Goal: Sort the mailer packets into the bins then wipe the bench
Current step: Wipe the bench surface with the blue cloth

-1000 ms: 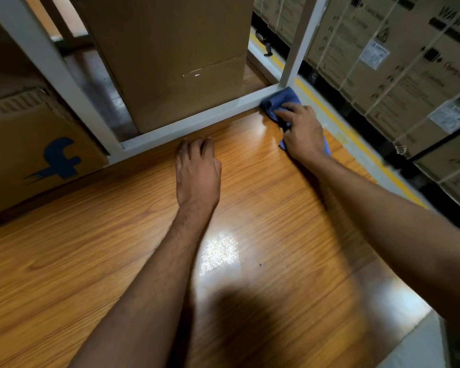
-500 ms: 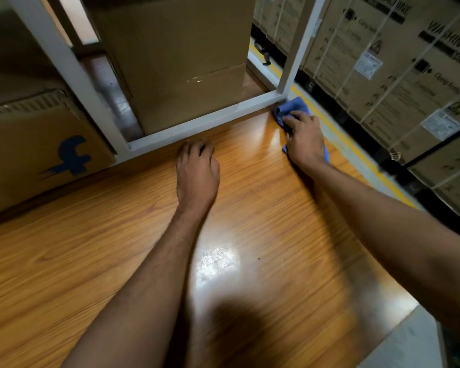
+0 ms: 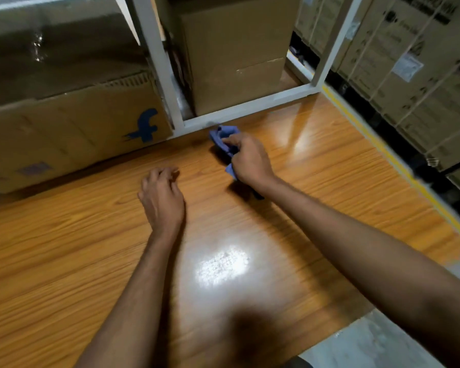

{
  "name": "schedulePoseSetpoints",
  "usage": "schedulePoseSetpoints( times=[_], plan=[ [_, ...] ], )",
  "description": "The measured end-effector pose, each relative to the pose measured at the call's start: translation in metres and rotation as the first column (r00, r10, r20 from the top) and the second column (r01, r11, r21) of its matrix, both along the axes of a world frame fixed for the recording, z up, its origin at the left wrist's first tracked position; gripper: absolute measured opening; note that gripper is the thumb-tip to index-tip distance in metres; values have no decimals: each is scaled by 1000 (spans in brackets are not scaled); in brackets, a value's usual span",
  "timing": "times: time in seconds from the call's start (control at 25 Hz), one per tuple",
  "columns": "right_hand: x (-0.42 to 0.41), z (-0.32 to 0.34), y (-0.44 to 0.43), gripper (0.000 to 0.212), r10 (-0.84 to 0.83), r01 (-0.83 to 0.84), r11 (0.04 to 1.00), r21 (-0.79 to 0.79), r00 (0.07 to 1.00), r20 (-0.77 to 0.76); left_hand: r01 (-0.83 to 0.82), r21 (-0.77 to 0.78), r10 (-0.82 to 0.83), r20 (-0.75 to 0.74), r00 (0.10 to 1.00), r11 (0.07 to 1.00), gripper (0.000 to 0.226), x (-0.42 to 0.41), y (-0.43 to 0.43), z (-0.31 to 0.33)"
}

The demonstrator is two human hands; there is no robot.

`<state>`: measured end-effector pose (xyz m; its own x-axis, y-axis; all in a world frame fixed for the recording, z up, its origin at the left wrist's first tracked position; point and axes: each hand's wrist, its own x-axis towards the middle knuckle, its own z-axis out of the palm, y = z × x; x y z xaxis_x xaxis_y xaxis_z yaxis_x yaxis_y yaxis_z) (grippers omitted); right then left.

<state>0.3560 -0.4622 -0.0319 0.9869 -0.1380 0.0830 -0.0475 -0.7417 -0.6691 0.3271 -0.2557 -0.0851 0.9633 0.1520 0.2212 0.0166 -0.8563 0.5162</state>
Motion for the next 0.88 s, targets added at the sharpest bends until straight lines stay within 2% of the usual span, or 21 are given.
schedulePoseSetpoints(
  times=[0.12, 0.2, 0.28, 0.36, 0.4, 0.48, 0.6, 0.68, 0.76, 0.8, 0.88],
  plan=[
    [-54, -29, 76, 61, 234, -238, 946, -222, 971, -42, 8, -68, -3, 76, 997, 998, 39, -25, 20, -11],
    [-61, -42, 68, 76, 268, -263, 892, -369, 963, -38, 73, -48, -69, 80, 994, 996, 40, -31, 27, -14],
    [-37, -43, 23, 70, 79, -74, 910, -408, 997, -4, 116, -40, -113, 65, 991, 992, 40, -36, 29, -14],
    [-16, -36, -31, 67, -168, 147, 875, -461, 986, -4, 150, -51, -147, 60, 987, 987, 40, -40, 32, -16],
    [-8, -33, -49, 65, -230, 194, 857, -478, 973, -19, 164, -88, -158, 66, 985, 983, 38, -39, 35, -16],
    [-4, -28, -45, 53, -223, 199, 892, -406, 975, -12, 165, -221, -152, 74, 986, 961, 33, -33, 40, -11],
    [-18, -23, 36, 51, -28, 23, 978, -207, 999, -21, 96, -385, -99, 14, 995, 918, 35, -33, 56, -1],
    [-38, -20, 94, 40, 139, -146, 978, -147, 989, -58, 53, -333, -36, 57, 998, 942, 33, -43, 78, -3],
    [-65, -19, 144, 36, 198, -201, 977, -67, 979, -43, 23, -257, 8, 120, 993, 966, 28, -62, 98, -9],
    [-85, -23, 163, 41, 195, -197, 980, -39, 980, -52, 10, -252, 25, 138, 990, 968, 29, -70, 105, -12],
    [-136, -28, 189, 70, 190, -201, 972, -118, 977, -101, -16, -249, 58, 160, 985, 968, 34, -86, 112, -15]
  ],
)
